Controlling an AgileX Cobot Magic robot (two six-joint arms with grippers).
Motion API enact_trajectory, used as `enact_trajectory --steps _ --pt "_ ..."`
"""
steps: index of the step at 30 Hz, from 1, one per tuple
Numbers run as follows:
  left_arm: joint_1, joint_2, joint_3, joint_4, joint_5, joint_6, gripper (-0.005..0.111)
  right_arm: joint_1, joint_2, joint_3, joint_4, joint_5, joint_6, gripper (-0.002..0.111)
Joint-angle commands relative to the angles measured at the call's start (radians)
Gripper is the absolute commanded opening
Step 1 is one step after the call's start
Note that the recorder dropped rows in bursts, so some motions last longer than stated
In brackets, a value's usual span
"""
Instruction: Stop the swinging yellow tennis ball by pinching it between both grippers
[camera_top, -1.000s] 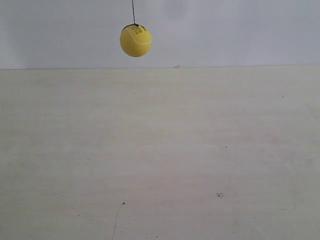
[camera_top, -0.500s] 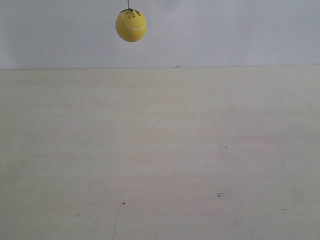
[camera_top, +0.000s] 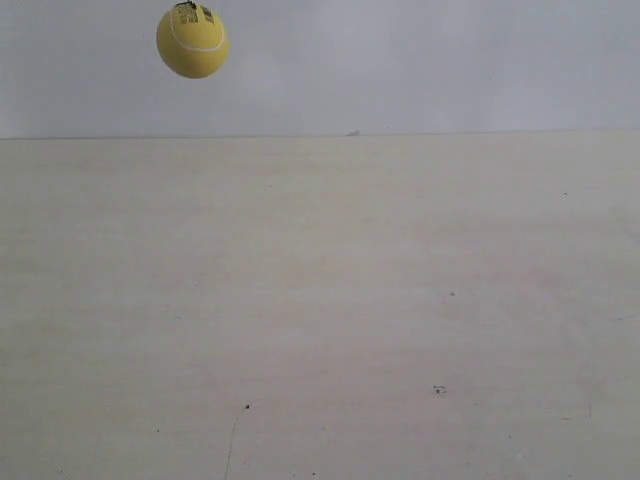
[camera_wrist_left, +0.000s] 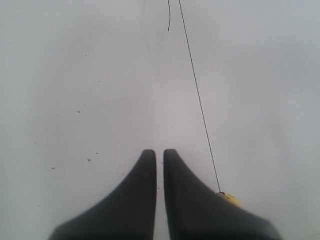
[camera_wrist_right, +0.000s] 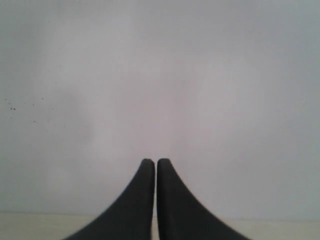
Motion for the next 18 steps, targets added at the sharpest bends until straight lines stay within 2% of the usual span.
enact_trajectory --steps 1,4,11,15,18 --pt "-0.001 -0.003 0.003 -0.006 0.002 -0.015 0.005 0.000 -0.005 0.068 0.329 0.010 -0.389 0.000" --pt "-0.001 -0.003 0.003 -0.006 0.002 -0.015 0.005 0.000 -0.005 0.086 0.415 0.031 -0.506 0.000" --pt "-0.001 -0.003 0.003 -0.006 0.002 -0.015 0.005 0.000 -0.005 0.086 0.585 0.329 -0.774 0.000" --pt "-0.001 -0.003 0.003 -0.006 0.002 -0.015 0.005 -0.009 -0.005 0.086 0.584 0.468 -0.763 0.000" --pt "-0.001 -0.003 0.003 -0.006 0.002 -0.015 0.005 -0.011 -0.005 0.086 0.575 0.494 -0.761 0.000"
